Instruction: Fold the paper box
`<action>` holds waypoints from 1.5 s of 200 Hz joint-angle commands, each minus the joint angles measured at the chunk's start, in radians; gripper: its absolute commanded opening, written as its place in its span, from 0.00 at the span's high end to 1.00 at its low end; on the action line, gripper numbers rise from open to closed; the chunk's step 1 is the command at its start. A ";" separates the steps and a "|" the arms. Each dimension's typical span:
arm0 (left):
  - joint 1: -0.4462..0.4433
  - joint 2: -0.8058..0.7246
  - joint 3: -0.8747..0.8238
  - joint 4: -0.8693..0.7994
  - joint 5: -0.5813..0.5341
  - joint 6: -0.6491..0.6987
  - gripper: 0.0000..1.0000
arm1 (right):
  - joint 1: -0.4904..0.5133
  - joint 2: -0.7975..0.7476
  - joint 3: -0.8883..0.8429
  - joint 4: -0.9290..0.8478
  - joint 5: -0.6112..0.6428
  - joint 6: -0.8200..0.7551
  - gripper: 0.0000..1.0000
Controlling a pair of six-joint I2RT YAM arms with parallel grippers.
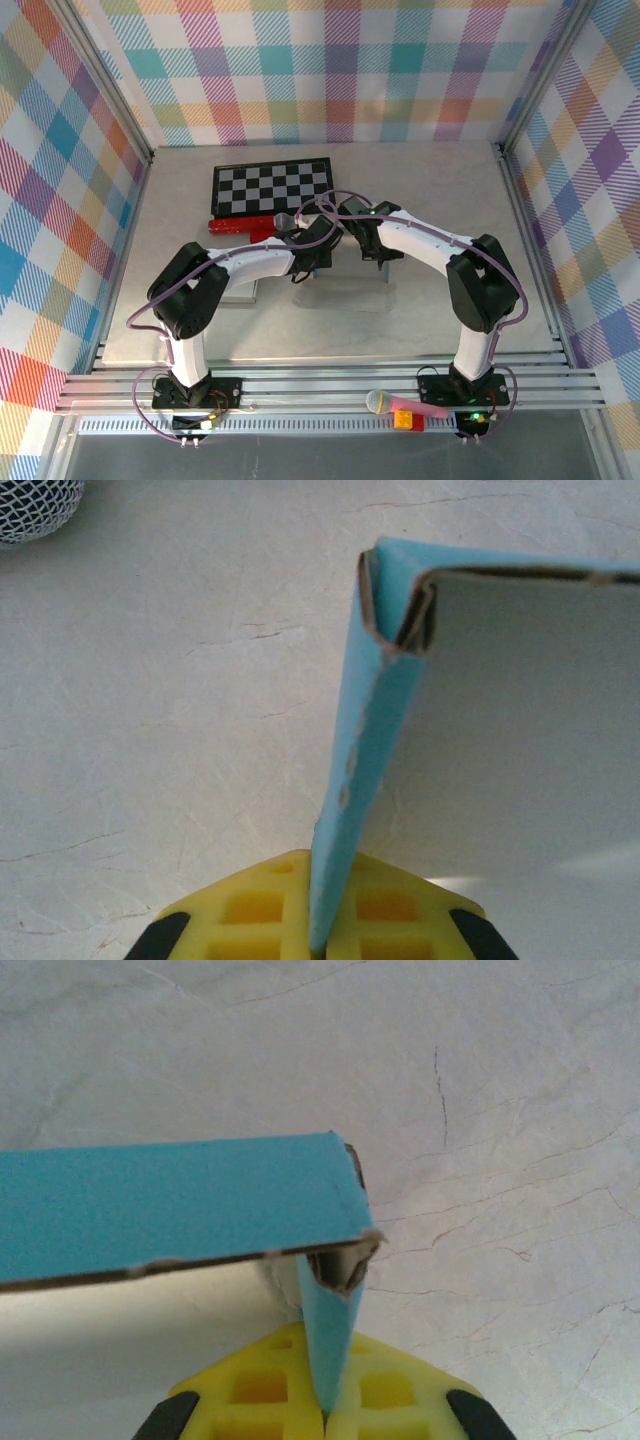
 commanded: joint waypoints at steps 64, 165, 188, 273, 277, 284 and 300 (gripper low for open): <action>0.103 0.037 -0.022 -0.006 0.120 0.148 0.93 | -0.001 0.010 0.004 -0.064 -0.057 0.012 1.00; 0.025 -0.024 -0.098 -0.005 -0.113 0.006 0.99 | -0.002 0.017 -0.009 -0.052 -0.093 0.019 1.00; 0.063 -0.071 -0.121 0.070 -0.036 0.076 0.70 | -0.001 0.005 -0.024 -0.038 -0.089 0.000 1.00; 0.163 -0.099 -0.145 0.188 0.235 0.196 0.61 | 0.001 -0.009 -0.036 -0.019 -0.093 -0.018 1.00; 0.166 -0.097 -0.140 0.183 0.243 0.200 0.61 | 0.001 -0.009 -0.037 -0.020 -0.093 -0.017 1.00; 0.169 -0.089 -0.128 0.173 0.248 0.210 0.61 | 0.000 -0.009 -0.037 -0.021 -0.092 -0.017 1.00; 0.173 -0.072 -0.112 0.159 0.256 0.232 0.62 | 0.000 -0.011 -0.038 -0.019 -0.095 -0.016 1.00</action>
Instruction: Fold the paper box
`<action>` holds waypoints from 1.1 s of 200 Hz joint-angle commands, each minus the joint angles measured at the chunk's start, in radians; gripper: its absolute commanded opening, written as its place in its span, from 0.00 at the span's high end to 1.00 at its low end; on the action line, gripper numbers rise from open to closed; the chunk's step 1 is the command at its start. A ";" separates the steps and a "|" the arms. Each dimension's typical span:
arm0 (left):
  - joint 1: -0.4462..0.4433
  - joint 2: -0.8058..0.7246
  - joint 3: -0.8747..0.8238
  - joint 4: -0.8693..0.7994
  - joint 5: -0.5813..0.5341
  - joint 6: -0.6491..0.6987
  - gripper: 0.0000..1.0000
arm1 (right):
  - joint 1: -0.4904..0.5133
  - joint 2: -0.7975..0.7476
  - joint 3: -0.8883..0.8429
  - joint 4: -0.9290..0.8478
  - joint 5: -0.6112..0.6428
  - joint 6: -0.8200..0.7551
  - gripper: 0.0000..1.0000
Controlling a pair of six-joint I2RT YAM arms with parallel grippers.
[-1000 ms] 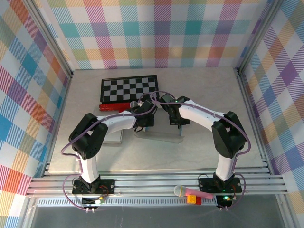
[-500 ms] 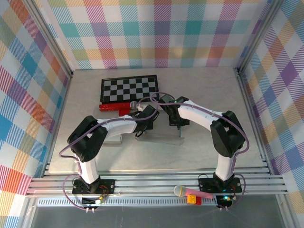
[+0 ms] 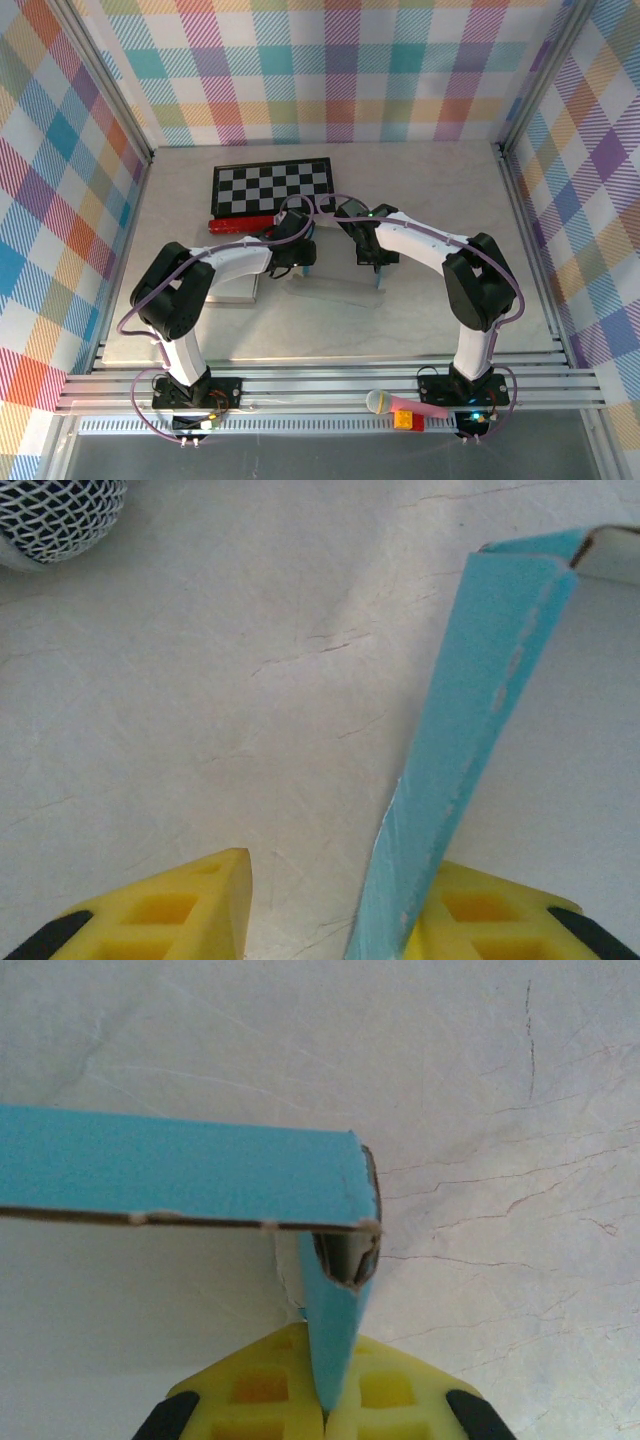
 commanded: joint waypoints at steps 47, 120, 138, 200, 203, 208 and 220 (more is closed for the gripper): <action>0.024 0.005 0.046 -0.016 0.035 0.082 0.74 | 0.000 -0.024 -0.015 -0.050 0.009 -0.020 1.00; -0.093 0.054 0.083 -0.193 -0.320 -0.035 1.00 | 0.001 0.006 0.011 -0.066 -0.014 0.011 1.00; -0.107 0.054 0.066 -0.166 -0.331 -0.070 1.00 | 0.001 0.006 0.009 -0.064 -0.020 0.013 1.00; -0.111 0.018 0.075 -0.124 -0.254 -0.014 0.62 | 0.001 0.008 0.008 -0.064 -0.019 0.004 1.00; -0.109 0.010 0.073 -0.096 -0.240 -0.007 0.60 | 0.000 0.008 0.008 -0.063 -0.019 0.004 1.00; -0.107 -0.002 0.071 -0.086 -0.221 -0.003 0.57 | -0.001 0.008 0.008 -0.061 -0.019 0.003 1.00; -0.106 -0.034 0.066 -0.078 -0.173 0.003 0.47 | -0.001 0.010 0.007 -0.061 -0.020 0.002 1.00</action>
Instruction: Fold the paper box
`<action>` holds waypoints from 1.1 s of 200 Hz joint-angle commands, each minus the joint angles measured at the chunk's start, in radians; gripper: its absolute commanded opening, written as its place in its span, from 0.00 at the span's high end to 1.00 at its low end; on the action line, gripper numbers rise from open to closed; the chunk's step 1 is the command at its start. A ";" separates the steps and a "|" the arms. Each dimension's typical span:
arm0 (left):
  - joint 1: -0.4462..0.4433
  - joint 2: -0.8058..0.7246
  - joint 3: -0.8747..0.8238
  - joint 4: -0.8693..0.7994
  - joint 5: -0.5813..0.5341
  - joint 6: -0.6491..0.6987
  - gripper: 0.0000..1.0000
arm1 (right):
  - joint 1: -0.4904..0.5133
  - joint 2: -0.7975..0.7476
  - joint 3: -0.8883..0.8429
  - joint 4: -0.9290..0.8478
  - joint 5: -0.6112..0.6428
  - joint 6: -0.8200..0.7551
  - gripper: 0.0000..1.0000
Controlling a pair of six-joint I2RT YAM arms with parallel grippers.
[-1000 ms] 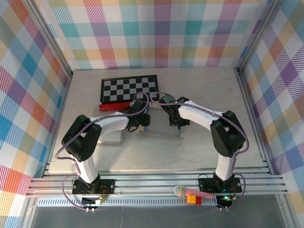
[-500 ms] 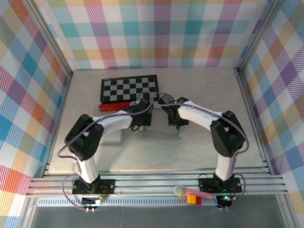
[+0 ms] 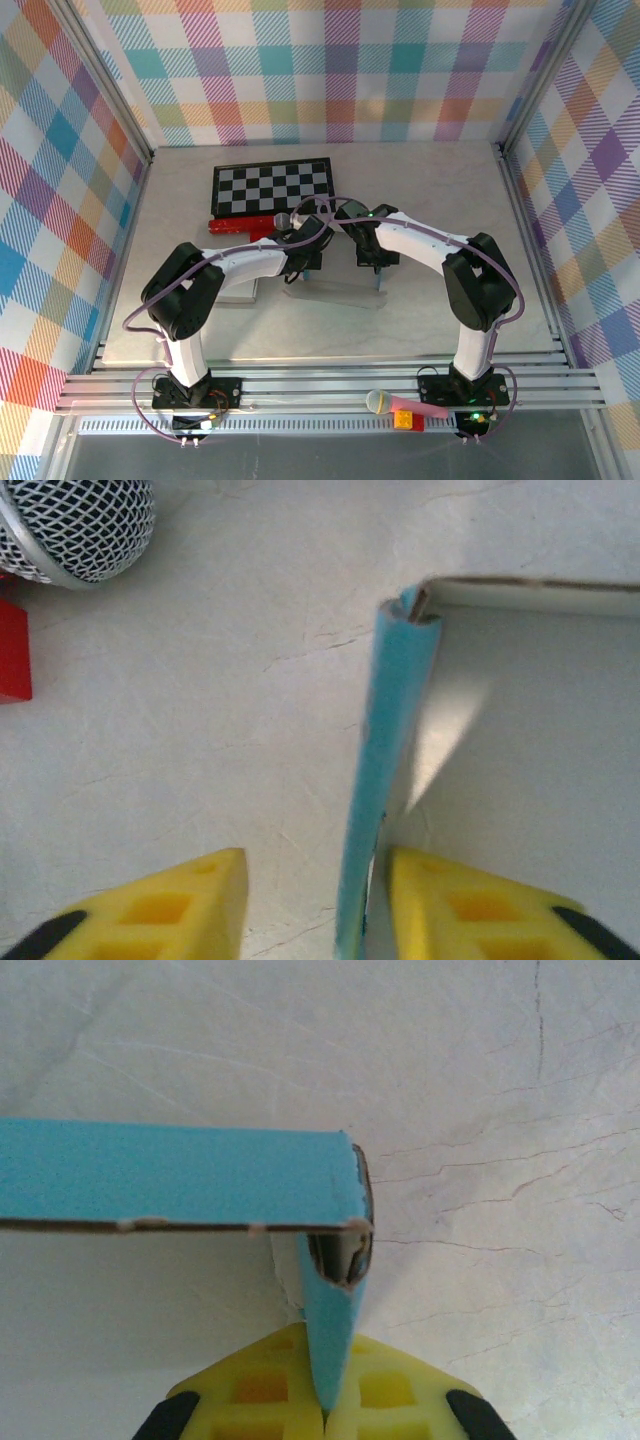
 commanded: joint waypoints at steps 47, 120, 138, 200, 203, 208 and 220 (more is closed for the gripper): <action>0.024 -0.181 -0.031 0.023 0.180 0.015 0.40 | -0.004 0.024 0.009 -0.040 0.003 -0.003 1.00; 0.093 -0.308 0.019 -0.098 0.213 -0.032 0.42 | -0.075 0.080 0.018 -0.158 0.017 0.088 1.00; 0.130 -0.323 0.041 -0.148 0.253 -0.065 0.43 | -0.138 0.107 0.018 -0.237 -0.001 0.161 1.00; 0.194 -0.351 0.025 -0.252 0.514 -0.127 0.47 | -0.342 0.082 -0.021 -0.303 -0.176 0.398 1.00; 0.193 -0.353 0.016 -0.245 0.532 -0.133 0.48 | -0.350 0.085 -0.017 -0.307 -0.190 0.410 1.00; 0.191 -0.355 0.000 -0.237 0.556 -0.144 0.49 | -0.362 0.091 -0.012 -0.312 -0.214 0.434 1.00; 0.178 -0.357 -0.033 -0.228 0.593 -0.162 0.50 | -0.378 0.108 0.002 -0.331 -0.273 0.488 1.00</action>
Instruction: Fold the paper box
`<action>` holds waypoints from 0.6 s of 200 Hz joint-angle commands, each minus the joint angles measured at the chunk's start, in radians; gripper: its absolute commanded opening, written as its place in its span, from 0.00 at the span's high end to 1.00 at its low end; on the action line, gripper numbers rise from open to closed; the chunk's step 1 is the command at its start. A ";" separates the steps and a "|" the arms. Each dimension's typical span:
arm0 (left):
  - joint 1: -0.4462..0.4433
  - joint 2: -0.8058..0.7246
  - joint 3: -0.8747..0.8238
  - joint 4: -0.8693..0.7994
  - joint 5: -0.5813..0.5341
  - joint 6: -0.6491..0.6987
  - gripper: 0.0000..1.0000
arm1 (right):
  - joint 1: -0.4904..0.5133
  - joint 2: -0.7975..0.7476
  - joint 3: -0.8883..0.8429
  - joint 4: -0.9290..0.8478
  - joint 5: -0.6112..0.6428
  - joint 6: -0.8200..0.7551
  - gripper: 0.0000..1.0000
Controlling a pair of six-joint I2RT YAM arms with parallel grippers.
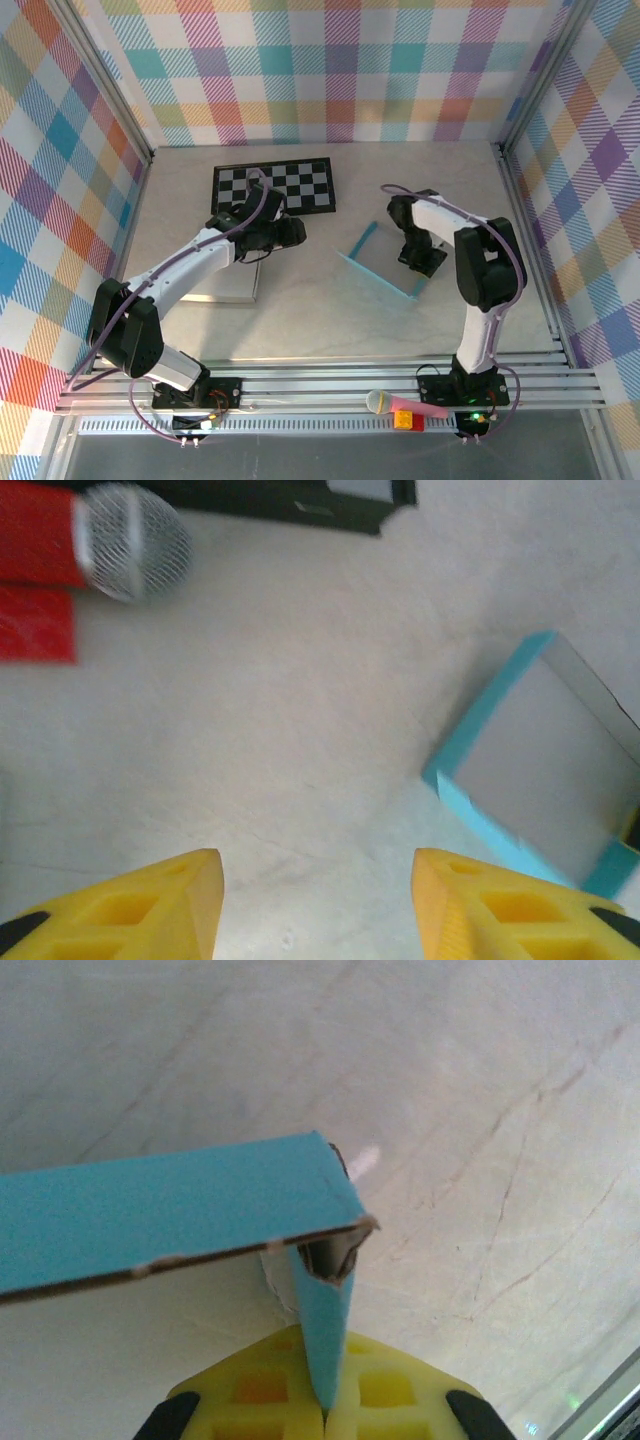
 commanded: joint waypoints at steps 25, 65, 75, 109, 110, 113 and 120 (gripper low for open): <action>-0.062 -0.029 -0.119 0.007 0.187 -0.096 0.51 | -0.036 0.058 0.044 -0.117 -0.229 0.307 1.00; -0.146 0.011 -0.163 0.089 0.188 -0.171 0.52 | -0.022 0.112 0.026 -0.149 -0.454 0.531 1.00; -0.154 0.022 -0.177 0.122 0.188 -0.193 0.52 | -0.010 0.116 0.011 -0.128 -0.500 0.568 1.00; -0.158 0.058 -0.182 0.185 0.192 -0.223 0.52 | 0.045 0.094 -0.055 -0.031 -0.587 0.670 1.00; -0.158 0.059 -0.181 0.186 0.192 -0.221 0.52 | 0.046 0.093 -0.057 -0.028 -0.588 0.671 1.00; -0.159 0.063 -0.177 0.186 0.193 -0.221 0.52 | 0.050 0.090 -0.063 -0.017 -0.595 0.675 1.00; -0.157 0.074 -0.170 0.187 0.195 -0.218 0.52 | 0.060 0.082 -0.077 0.010 -0.607 0.682 1.00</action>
